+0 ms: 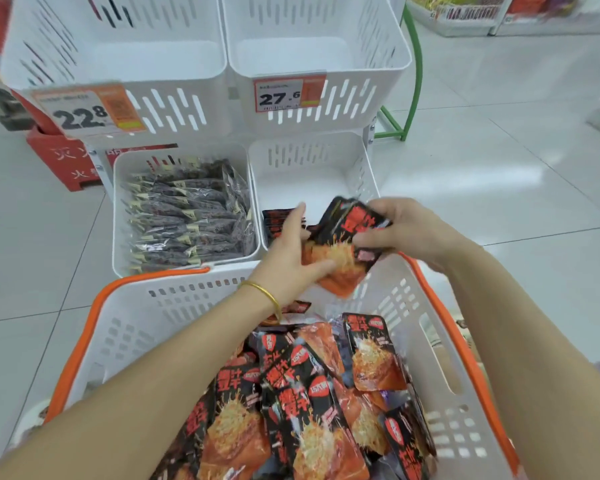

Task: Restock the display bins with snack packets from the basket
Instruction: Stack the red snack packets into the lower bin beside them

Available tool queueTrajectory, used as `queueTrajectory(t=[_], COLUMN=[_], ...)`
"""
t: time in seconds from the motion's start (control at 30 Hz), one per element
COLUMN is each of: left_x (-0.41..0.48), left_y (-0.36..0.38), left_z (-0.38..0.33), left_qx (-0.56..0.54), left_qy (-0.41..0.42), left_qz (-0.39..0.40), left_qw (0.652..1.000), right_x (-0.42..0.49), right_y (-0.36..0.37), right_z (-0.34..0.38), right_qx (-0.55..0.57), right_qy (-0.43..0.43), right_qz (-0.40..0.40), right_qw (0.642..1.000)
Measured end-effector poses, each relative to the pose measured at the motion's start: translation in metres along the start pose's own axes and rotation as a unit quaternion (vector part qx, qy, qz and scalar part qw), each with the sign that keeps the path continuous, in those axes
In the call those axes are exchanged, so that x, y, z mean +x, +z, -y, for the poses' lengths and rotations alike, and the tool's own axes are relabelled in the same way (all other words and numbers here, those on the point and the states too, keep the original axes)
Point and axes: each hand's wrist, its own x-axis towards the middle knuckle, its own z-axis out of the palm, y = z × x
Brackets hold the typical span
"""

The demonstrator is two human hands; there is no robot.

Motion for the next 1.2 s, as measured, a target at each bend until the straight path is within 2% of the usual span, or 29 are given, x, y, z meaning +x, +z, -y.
queueTrajectory(t=[0.07, 0.17, 0.27, 0.37, 0.47, 0.6, 0.67, 0.77, 0.93, 1.0, 1.2], left_x=[0.022, 0.047, 0.065, 0.071, 0.072, 0.074, 0.074, 0.075, 0.076, 0.076, 0.074], left_y=[-0.009, -0.017, -0.011, -0.001, 0.001, 0.001, 0.002, 0.003, 0.003, 0.002, 0.001], left_z=[0.015, 0.041, 0.07, 0.087, 0.088, 0.091, 0.091, 0.094, 0.095, 0.094, 0.087], left_qx=[0.106, 0.276, 0.373, 0.425, 0.419, 0.42, 0.419, 0.424, 0.432, 0.437, 0.472], left_qy=[0.015, 0.037, 0.054, 0.026, 0.023, 0.016, 0.015, 0.022, 0.02, 0.015, -0.003], left_qz=[-0.066, -0.064, -0.036, -0.015, -0.032, -0.026, -0.031, -0.036, -0.031, -0.026, -0.016], left_qw=[0.992, 0.958, 0.925, 0.905, 0.907, 0.907, 0.907, 0.904, 0.901, 0.899, 0.881], right_x=[0.031, 0.083, 0.123, 0.154, 0.174, 0.189, 0.194, 0.193, 0.186, 0.177, 0.08], right_y=[-0.01, -0.017, -0.007, 0.005, 0.013, 0.022, 0.024, 0.027, 0.03, 0.027, 0.032], right_z=[0.0, -0.015, -0.033, -0.057, -0.081, -0.101, -0.101, -0.096, -0.09, -0.087, -0.048], right_qx=[-0.012, -0.182, -0.309, -0.35, -0.346, -0.288, -0.232, -0.141, -0.161, -0.16, -0.059], right_qy=[-0.043, -0.062, -0.025, -0.034, -0.017, 0.019, 0.059, 0.088, 0.096, 0.085, -0.03], right_qz=[-0.098, -0.189, -0.186, -0.169, -0.13, -0.052, -0.022, -0.02, 0.025, 0.007, -0.14], right_qw=[0.994, 0.963, 0.932, 0.921, 0.929, 0.956, 0.971, 0.986, 0.982, 0.983, 0.988])
